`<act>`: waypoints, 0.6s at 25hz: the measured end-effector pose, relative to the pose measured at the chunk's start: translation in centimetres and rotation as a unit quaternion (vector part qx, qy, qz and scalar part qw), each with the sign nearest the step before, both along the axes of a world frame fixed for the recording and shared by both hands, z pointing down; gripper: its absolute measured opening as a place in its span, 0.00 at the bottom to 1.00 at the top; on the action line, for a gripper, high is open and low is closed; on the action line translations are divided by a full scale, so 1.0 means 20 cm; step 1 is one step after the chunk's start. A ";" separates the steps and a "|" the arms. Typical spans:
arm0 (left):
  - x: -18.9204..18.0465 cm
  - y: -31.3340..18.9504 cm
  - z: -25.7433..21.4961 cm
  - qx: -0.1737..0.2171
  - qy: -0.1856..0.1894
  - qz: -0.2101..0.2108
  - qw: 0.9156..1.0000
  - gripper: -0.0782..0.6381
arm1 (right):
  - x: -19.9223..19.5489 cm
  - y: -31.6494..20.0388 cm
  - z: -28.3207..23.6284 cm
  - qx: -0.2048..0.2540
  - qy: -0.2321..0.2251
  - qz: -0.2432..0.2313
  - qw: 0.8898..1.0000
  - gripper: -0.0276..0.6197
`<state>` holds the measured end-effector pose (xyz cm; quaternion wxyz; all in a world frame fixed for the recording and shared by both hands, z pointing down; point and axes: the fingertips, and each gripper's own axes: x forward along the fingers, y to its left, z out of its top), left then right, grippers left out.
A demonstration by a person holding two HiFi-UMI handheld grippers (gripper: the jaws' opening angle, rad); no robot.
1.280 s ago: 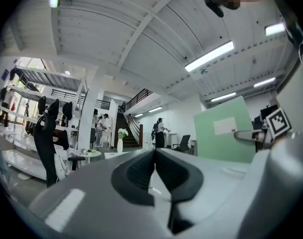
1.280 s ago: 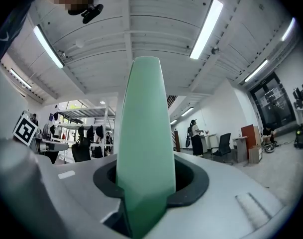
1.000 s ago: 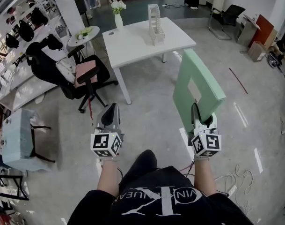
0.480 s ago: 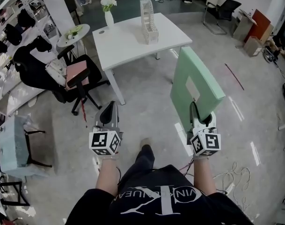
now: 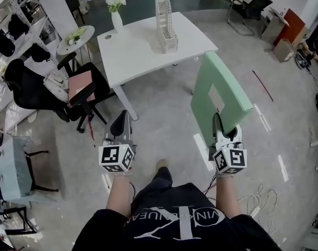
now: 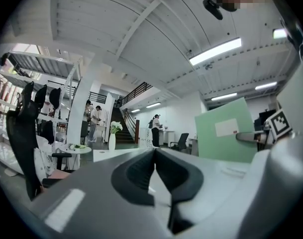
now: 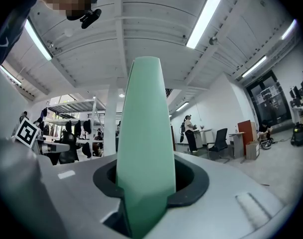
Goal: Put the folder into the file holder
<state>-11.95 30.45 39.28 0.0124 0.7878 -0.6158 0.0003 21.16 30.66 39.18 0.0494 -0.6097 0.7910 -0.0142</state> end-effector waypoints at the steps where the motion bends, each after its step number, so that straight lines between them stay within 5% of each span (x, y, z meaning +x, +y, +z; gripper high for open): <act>1: -0.01 -0.05 0.00 -0.001 0.000 0.001 1.000 0.11 | -0.01 -0.05 0.00 -0.002 -0.001 0.001 1.000 0.32; 15: -0.16 -0.77 0.01 0.005 -0.001 0.023 1.000 0.11 | -0.18 -0.71 0.00 0.010 -0.002 0.013 1.000 0.32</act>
